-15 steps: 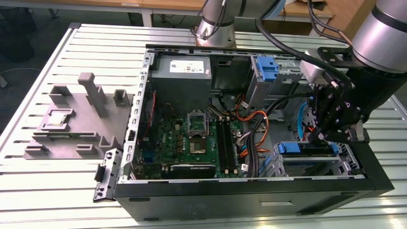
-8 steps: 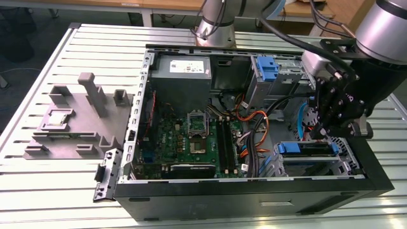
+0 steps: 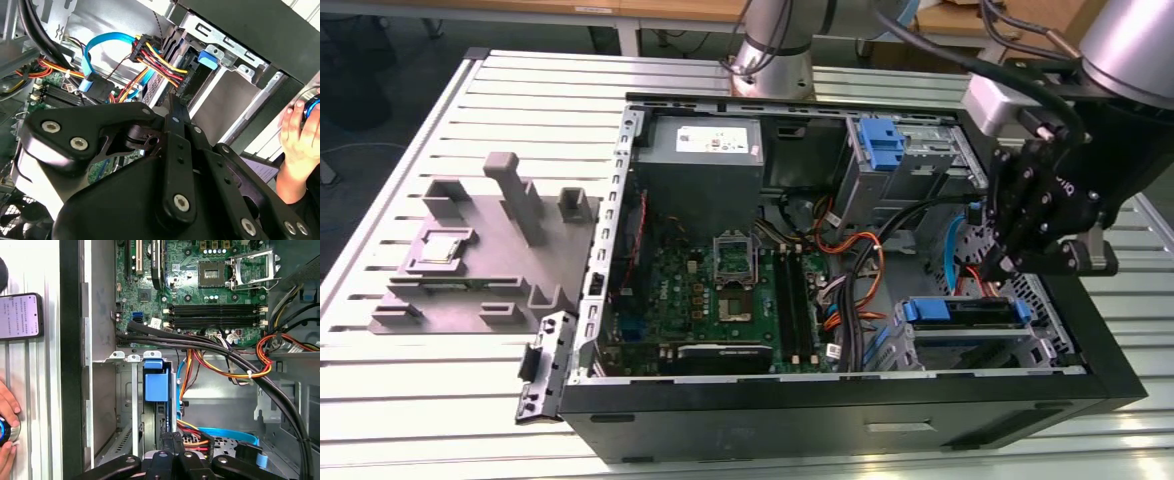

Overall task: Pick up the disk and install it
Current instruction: 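Insert the second disk wire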

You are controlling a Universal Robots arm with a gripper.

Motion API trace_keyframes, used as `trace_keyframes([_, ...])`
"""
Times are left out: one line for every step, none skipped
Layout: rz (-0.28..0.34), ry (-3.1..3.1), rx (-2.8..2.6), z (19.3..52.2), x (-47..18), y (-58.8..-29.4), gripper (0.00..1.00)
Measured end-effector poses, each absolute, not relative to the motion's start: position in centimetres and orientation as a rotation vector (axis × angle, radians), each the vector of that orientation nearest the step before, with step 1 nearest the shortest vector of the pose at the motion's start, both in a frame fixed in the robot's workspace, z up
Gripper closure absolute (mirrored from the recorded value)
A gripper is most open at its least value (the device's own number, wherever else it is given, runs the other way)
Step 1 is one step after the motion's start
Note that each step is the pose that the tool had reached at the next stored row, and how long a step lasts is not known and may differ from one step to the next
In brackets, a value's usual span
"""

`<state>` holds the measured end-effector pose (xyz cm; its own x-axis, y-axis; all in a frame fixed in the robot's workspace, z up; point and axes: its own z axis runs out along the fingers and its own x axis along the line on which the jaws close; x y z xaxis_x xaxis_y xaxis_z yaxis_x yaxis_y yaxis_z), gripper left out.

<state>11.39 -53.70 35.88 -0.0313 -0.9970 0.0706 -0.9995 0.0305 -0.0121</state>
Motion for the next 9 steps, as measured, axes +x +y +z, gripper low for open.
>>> trace_keyframes([0.090, -2.224, 2.156, 36.0, 11.4, -53.7, 0.90])
trace_keyframes([0.089, -2.224, 2.157, 36.1, 11.4, -53.6, 0.90])
trace_keyframes([0.089, -2.224, 2.157, 36.2, 11.4, -53.6, 0.90])
trace_keyframes([0.089, -2.224, 2.157, 36.2, 11.4, -53.5, 0.90])
trace_keyframes([0.089, -2.224, 2.157, 36.2, 11.4, -53.4, 0.90])
trace_keyframes([0.090, -2.224, 2.156, 36.2, 11.4, -53.2, 0.90])
trace_keyframes([0.090, -2.224, 2.156, 36.2, 11.4, -53.1, 0.90])
trace_keyframes([0.090, -2.224, 2.156, 36.2, 11.4, -52.9, 0.90])
trace_keyframes([0.090, -2.224, 2.156, 36.2, 11.4, -52.6, 0.90])
